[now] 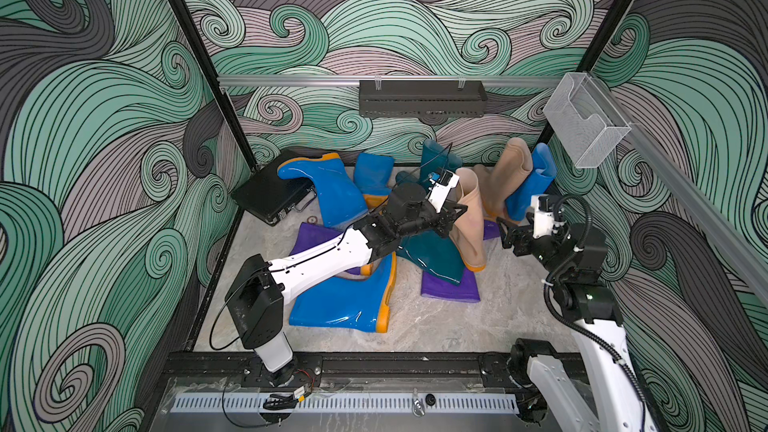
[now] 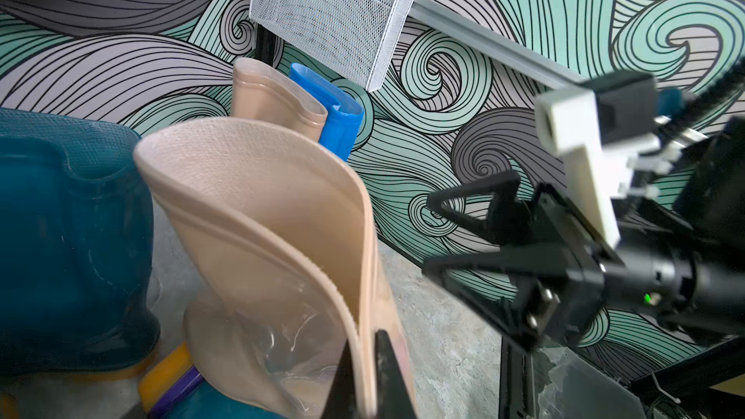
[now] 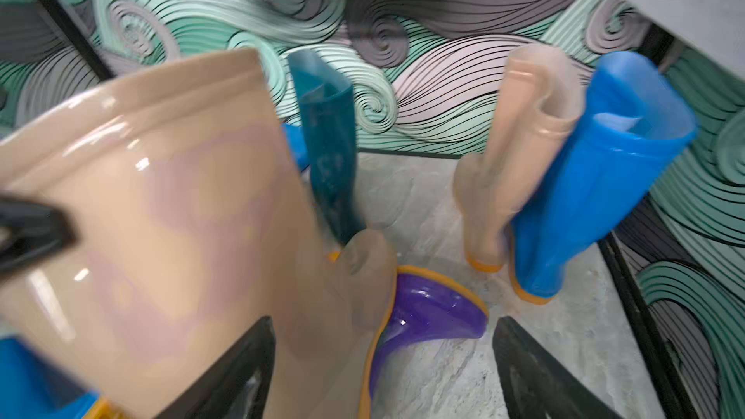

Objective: Match and arrange rain boots in pairs
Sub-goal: Pair a pair of rain boots at the corner of the board.

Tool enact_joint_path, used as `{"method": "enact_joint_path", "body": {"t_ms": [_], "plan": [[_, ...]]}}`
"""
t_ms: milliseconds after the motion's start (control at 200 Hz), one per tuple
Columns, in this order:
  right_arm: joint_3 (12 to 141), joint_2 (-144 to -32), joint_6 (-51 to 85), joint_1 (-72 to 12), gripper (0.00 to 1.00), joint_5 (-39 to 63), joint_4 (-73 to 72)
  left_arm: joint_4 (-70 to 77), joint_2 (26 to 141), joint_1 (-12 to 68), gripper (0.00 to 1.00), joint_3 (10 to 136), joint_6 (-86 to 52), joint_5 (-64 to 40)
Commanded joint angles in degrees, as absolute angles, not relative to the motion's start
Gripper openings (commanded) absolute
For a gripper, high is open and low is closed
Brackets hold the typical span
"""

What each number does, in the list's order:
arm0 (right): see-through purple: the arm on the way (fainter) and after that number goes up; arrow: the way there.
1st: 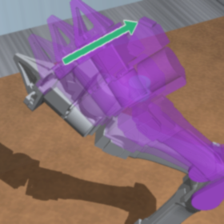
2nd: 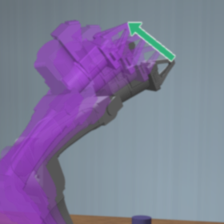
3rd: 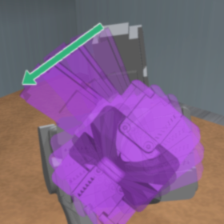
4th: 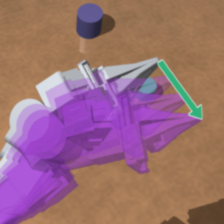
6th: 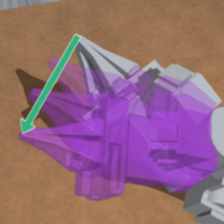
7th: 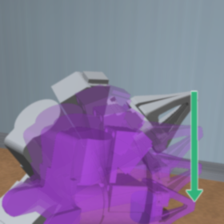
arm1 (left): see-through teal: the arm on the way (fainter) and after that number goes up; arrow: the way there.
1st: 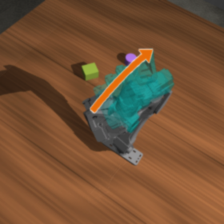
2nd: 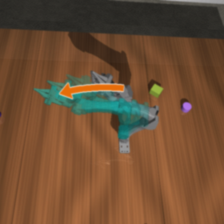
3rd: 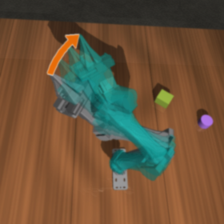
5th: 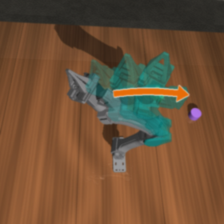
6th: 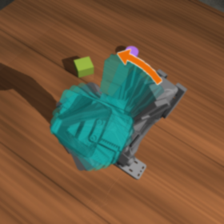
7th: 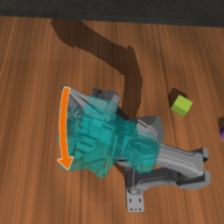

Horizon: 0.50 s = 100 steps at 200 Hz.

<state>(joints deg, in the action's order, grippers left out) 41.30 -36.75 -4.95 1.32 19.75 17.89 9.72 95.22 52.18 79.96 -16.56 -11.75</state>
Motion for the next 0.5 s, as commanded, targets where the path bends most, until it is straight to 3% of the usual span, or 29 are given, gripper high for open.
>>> {"method": "enact_joint_path", "body": {"t_ms": [0, 130, 305, 405, 495], "plan": [[36.94, -33.07, -9.58, -4.10, 0.85, 20.73, 18.66, 10.31, 96.04, 51.78, 0.00, 83.98, -17.84, -10.72], [32.82, -32.79, -8.85, -11.97, 0.89, 15.78, 13.93, 9.89, 96.55, 51.88, 0.00, 84.71, -18.19, -10.81], [31.69, -36.52, -10.77, -21.81, 0.92, -2.12, 9.78, 9.17, 97.10, 52.37, 0.00, 86.35, -18.19, -10.46], [31.38, -39.26, -10.44, -26.73, 0.87, -16.39, 4.64, 8.74, 97.44, 52.73, 0.00, 86.74, -18.00, -10.33], [31.91, -41.45, -8.22, -29.37, 0.77, -23.32, 1.36, 8.00, 97.50, 52.93, 0.00, 87.01, -17.73, -9.87]]}}
